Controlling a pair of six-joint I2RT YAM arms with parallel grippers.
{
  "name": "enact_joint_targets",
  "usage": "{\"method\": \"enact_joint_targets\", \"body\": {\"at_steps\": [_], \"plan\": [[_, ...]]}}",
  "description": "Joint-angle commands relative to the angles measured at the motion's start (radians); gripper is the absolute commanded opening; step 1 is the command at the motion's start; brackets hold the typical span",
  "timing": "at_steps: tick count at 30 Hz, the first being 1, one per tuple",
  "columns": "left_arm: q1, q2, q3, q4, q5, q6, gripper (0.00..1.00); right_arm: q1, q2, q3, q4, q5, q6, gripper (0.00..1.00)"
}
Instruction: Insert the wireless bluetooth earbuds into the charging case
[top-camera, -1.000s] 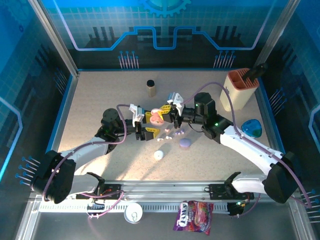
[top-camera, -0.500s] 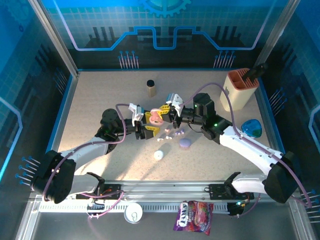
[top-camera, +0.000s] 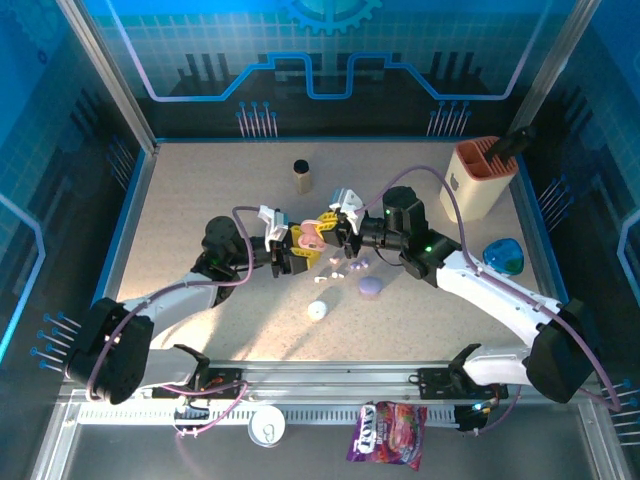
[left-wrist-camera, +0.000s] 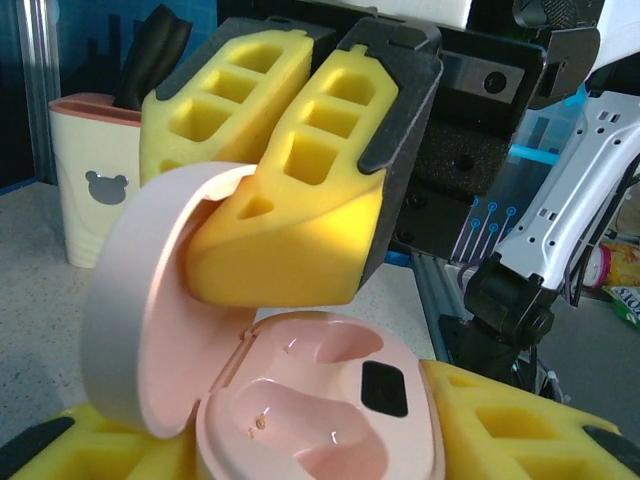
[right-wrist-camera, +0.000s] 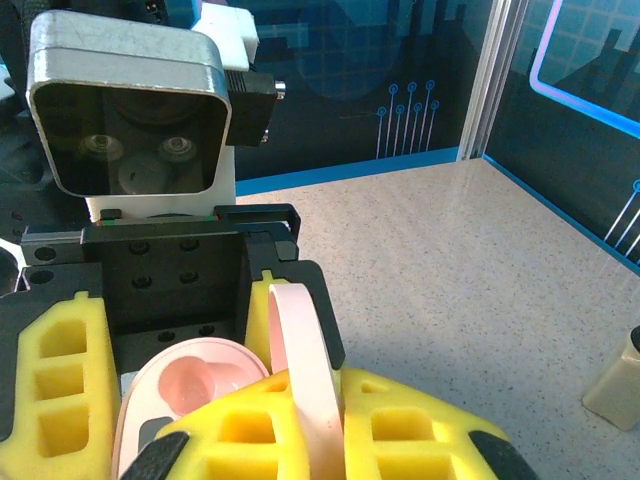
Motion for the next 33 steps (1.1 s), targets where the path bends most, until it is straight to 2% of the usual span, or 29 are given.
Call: {"method": "enact_joint_targets", "body": {"at_steps": [1, 5, 17, 19, 25, 29, 30, 31, 33], "plan": [[-0.001, 0.009, 0.027, 0.027, 0.015, -0.006, 0.45, 0.011, 0.006, 0.025, 0.004, -0.006, 0.002, 0.00], [-0.001, 0.006, 0.023, 0.028, 0.012, -0.002, 0.57, 0.001, 0.002, 0.023, 0.015, -0.024, 0.029, 0.00], [-0.001, 0.004, 0.013, 0.033, 0.011, 0.006, 0.61, -0.023, 0.005, 0.013, 0.039, -0.038, 0.074, 0.00], [-0.002, 0.006, 0.014, 0.031, 0.012, 0.002, 0.58, -0.023, 0.008, 0.014, 0.039, -0.037, 0.073, 0.00], [-0.001, 0.006, 0.016, 0.029, 0.012, 0.001, 0.40, -0.021, 0.013, 0.010, 0.045, -0.038, 0.073, 0.00], [-0.002, 0.009, 0.014, 0.031, 0.009, 0.003, 0.38, -0.022, 0.004, 0.007, 0.050, -0.026, 0.077, 0.00], [-0.001, 0.009, 0.013, 0.033, 0.008, 0.003, 0.38, -0.023, -0.002, 0.003, 0.057, -0.019, 0.079, 0.01], [-0.001, 0.010, 0.012, 0.035, 0.006, 0.006, 0.38, -0.022, -0.006, -0.001, 0.064, -0.010, 0.085, 0.07], [0.000, 0.010, 0.007, 0.039, -0.006, 0.011, 0.37, -0.026, -0.025, -0.010, 0.075, 0.002, 0.095, 0.25]]}}
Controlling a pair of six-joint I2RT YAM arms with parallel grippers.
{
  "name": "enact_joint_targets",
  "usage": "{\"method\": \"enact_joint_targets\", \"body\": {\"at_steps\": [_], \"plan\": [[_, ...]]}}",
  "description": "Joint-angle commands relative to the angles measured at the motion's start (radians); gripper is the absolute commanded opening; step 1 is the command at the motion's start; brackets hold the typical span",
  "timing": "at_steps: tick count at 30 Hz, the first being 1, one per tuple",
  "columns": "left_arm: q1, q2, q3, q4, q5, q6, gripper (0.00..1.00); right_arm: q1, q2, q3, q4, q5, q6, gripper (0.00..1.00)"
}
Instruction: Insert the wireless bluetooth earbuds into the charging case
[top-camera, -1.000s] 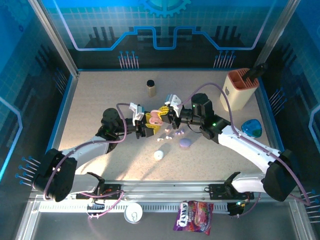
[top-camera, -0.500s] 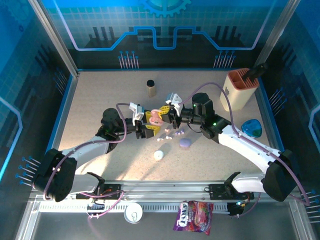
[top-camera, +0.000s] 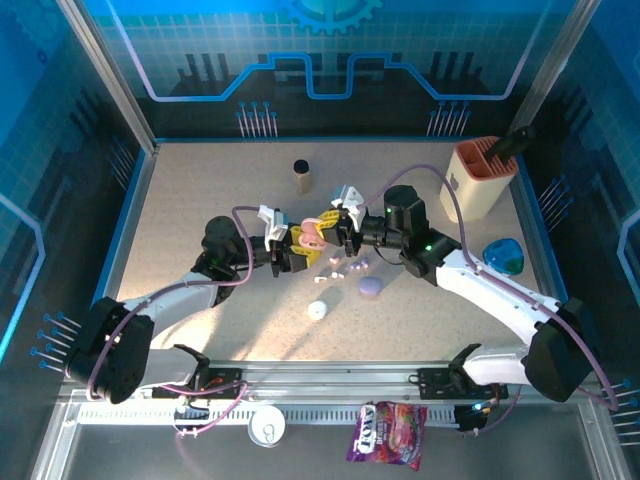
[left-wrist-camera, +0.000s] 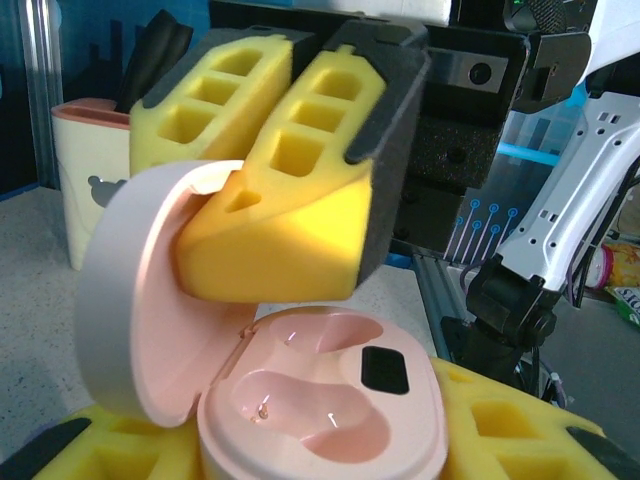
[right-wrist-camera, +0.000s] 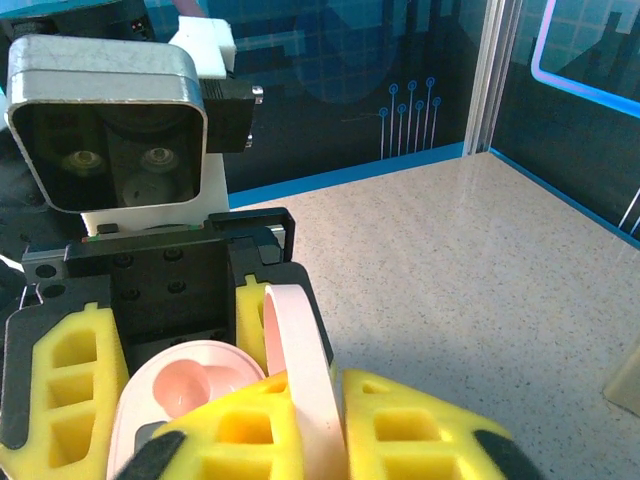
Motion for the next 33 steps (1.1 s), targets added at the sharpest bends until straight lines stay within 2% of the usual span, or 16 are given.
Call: {"method": "enact_joint_targets", "body": {"at_steps": [1, 3, 6, 8, 11, 13, 16, 19, 21, 27, 33], "plan": [[0.000, 0.008, 0.005, 0.028, -0.010, 0.015, 0.37, -0.014, -0.042, -0.016, 0.066, 0.024, 0.027, 0.31], [0.006, 0.009, -0.002, 0.033, -0.029, 0.023, 0.37, -0.024, -0.076, -0.042, 0.097, 0.014, 0.062, 0.47], [0.022, 0.018, -0.014, 0.062, -0.061, 0.018, 0.36, -0.059, -0.131, -0.105, 0.168, -0.010, 0.133, 0.62], [0.035, 0.026, -0.023, 0.098, -0.075, 0.002, 0.35, -0.083, -0.167, -0.148, 0.199, -0.005, 0.185, 0.69], [0.054, 0.033, -0.035, 0.148, -0.096, -0.023, 0.35, -0.131, -0.207, -0.208, 0.220, 0.048, 0.291, 0.73], [0.062, 0.032, -0.040, 0.162, -0.104, -0.028, 0.35, -0.168, -0.208, -0.221, 0.170, 0.086, 0.377, 0.72], [0.070, 0.021, -0.044, 0.164, -0.110, -0.028, 0.35, -0.207, -0.165, -0.193, 0.009, 0.126, 0.423, 0.69], [0.075, 0.006, -0.047, 0.163, -0.116, -0.027, 0.35, -0.218, -0.066, -0.120, -0.192, 0.159, 0.460, 0.65], [0.077, -0.005, -0.053, 0.159, -0.122, -0.023, 0.35, -0.211, 0.000, -0.104, -0.249, 0.167, 0.513, 0.62], [0.078, -0.010, -0.063, 0.162, -0.130, -0.019, 0.35, -0.160, 0.168, -0.136, -0.202, 0.176, 0.766, 0.45], [0.078, -0.014, -0.063, 0.151, -0.121, -0.014, 0.35, -0.059, 0.293, -0.121, -0.143, 0.232, 0.891, 0.42]]}}
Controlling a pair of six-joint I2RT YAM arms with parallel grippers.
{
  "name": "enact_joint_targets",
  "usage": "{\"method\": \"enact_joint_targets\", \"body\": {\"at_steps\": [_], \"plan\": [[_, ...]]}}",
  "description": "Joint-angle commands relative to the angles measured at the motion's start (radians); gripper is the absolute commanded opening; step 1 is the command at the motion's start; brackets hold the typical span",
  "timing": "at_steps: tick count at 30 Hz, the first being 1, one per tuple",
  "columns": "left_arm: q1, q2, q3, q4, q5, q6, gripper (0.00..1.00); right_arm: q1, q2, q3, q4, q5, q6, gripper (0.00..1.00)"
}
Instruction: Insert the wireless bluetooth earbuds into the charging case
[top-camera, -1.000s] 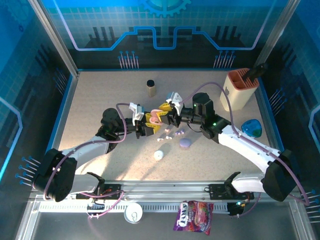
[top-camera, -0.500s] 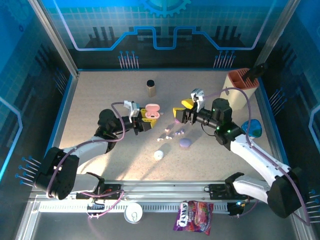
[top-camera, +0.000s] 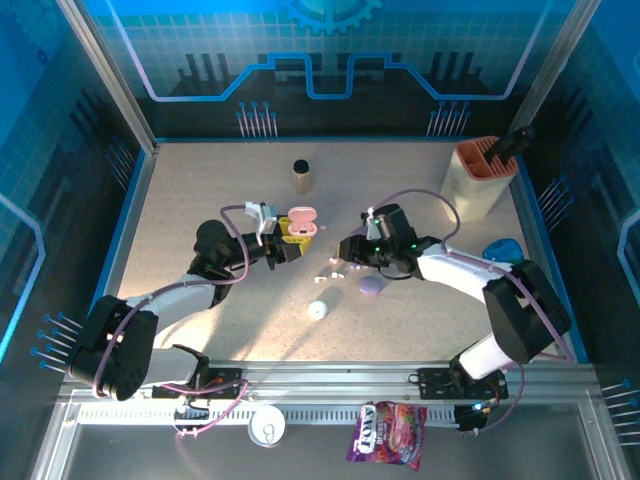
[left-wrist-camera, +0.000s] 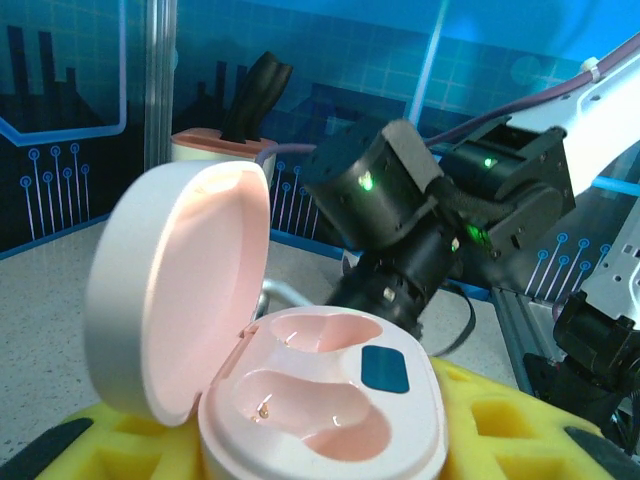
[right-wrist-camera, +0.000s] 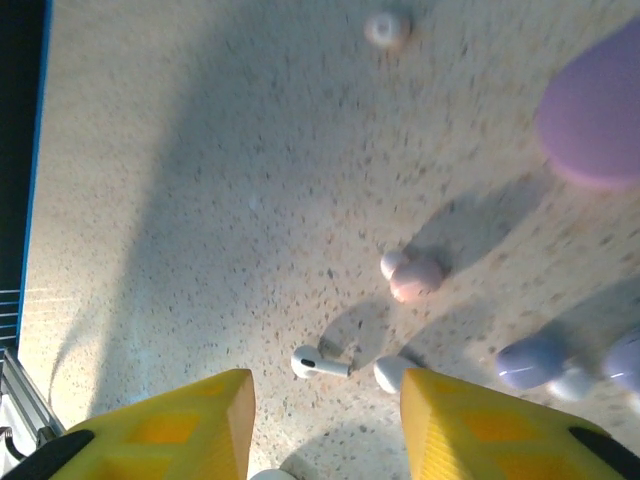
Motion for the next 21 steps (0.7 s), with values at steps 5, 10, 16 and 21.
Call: {"method": "enact_joint_targets", "body": {"at_steps": [5, 10, 16, 21], "plan": [[0.008, -0.042, -0.015, 0.013, 0.000, 0.018, 0.35, 0.081, 0.127, 0.022, 0.070, 0.051, 0.166, 0.41], [0.009, -0.053, -0.016, -0.002, 0.000, 0.023, 0.35, 0.074, 0.162, 0.037, 0.070, 0.079, 0.163, 0.41], [0.009, -0.052, -0.018, -0.001, 0.005, 0.023, 0.35, 0.039, 0.205, 0.057, 0.062, 0.043, 0.141, 0.42], [0.009, -0.045, -0.018, 0.000, 0.007, 0.024, 0.35, 0.023, 0.249, 0.106, 0.052, 0.020, 0.130, 0.42]]}}
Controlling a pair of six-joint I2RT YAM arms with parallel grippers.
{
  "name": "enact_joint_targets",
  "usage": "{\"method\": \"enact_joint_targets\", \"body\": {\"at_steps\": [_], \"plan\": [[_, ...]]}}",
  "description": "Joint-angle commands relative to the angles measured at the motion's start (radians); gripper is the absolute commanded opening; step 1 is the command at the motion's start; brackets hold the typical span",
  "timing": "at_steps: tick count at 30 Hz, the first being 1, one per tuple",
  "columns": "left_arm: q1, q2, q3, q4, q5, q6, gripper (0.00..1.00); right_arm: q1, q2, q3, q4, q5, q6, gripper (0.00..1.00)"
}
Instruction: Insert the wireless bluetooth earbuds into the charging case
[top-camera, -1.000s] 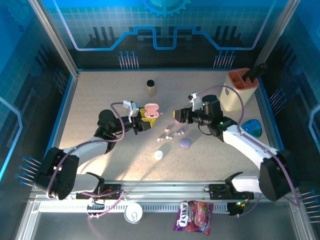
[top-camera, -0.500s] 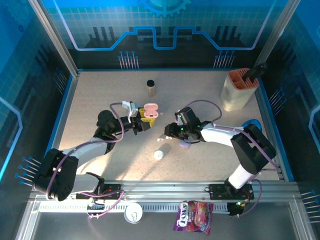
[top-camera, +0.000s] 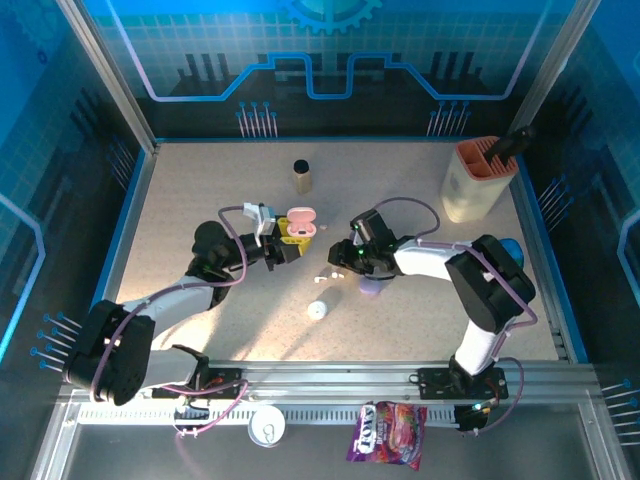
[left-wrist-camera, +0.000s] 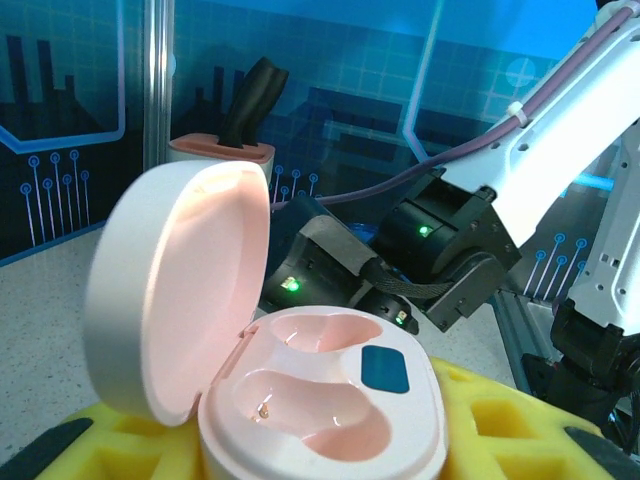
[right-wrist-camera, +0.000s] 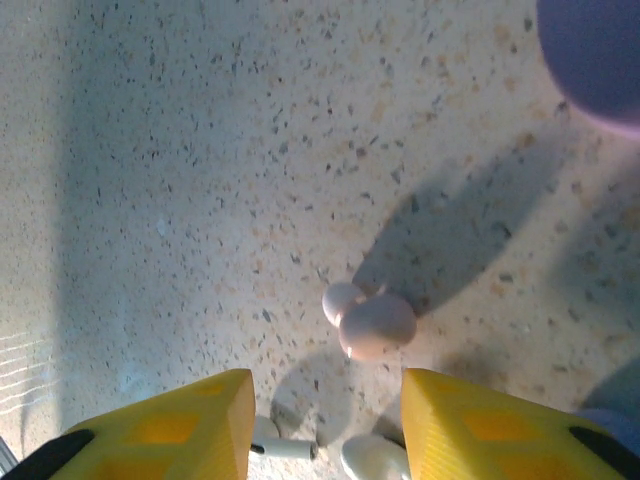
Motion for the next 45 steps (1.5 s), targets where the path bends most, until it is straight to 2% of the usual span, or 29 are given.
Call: {"method": "enact_joint_targets", "body": {"at_steps": [1, 15, 22, 26, 31, 42, 45], "plan": [[0.009, -0.017, -0.013, 0.015, 0.006, 0.020, 0.35, -0.012, 0.034, 0.035, 0.001, -0.024, -0.008, 0.42], [0.010, -0.015, -0.029, 0.019, 0.002, 0.024, 0.35, -0.037, 0.125, 0.139, -0.024, -0.081, -0.040, 0.41], [0.010, -0.031, -0.038, 0.010, -0.004, 0.037, 0.35, -0.040, 0.083, 0.130, -0.074, -0.040, -0.069, 0.42], [0.010, -0.026, -0.039, 0.017, -0.001, 0.037, 0.35, -0.044, 0.104, 0.131, -0.075, -0.059, -0.085, 0.42], [0.010, -0.026, -0.040, 0.020, 0.001, 0.034, 0.35, -0.042, 0.148, 0.173, -0.100, -0.106, -0.127, 0.42], [0.010, -0.028, -0.044, 0.024, 0.002, 0.032, 0.35, -0.044, 0.195, 0.234, -0.165, -0.108, -0.221, 0.42], [0.011, -0.028, -0.044, 0.023, 0.002, 0.030, 0.35, -0.045, 0.209, 0.248, -0.177, -0.118, -0.232, 0.39]]}}
